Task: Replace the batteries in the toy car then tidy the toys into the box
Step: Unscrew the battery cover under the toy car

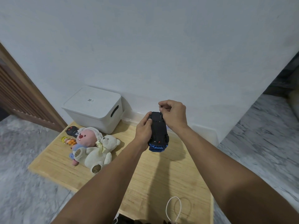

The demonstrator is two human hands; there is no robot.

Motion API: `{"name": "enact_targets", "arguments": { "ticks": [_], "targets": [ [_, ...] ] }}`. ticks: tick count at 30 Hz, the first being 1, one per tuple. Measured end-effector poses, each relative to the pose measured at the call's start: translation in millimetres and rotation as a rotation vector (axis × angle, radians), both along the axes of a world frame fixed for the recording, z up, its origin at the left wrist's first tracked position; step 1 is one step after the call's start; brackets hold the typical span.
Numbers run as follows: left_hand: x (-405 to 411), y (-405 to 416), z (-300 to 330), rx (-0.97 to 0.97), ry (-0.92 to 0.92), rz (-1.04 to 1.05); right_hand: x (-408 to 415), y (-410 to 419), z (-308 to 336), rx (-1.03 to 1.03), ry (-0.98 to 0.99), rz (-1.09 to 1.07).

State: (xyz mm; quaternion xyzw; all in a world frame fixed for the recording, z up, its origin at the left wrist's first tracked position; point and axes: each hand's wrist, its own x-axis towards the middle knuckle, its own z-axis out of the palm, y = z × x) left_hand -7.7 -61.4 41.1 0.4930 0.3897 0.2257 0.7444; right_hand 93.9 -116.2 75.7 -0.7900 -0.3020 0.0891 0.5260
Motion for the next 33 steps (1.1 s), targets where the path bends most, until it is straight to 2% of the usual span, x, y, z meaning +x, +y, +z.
{"name": "enact_targets", "arguments": {
  "ticks": [10, 19, 28, 33],
  "targets": [
    [-0.6, 0.7, 3.9, 0.012, 0.001, -0.001, 0.5, -1.5, -1.4, 0.054, -0.007, -0.107],
    [-0.6, 0.4, 6.8, 0.003, 0.006, 0.004, 1.1, 2.7, 0.3, 0.016, 0.052, -0.054],
    [-0.2, 0.5, 5.3, 0.008, 0.009, -0.011, 1.0, 1.0, 0.6, 0.039, -0.004, -0.062],
    [-0.8, 1.2, 3.2, 0.003, 0.003, 0.009, 2.7, -0.5, -2.1, -0.019, -0.019, -0.033]
  ]
}}
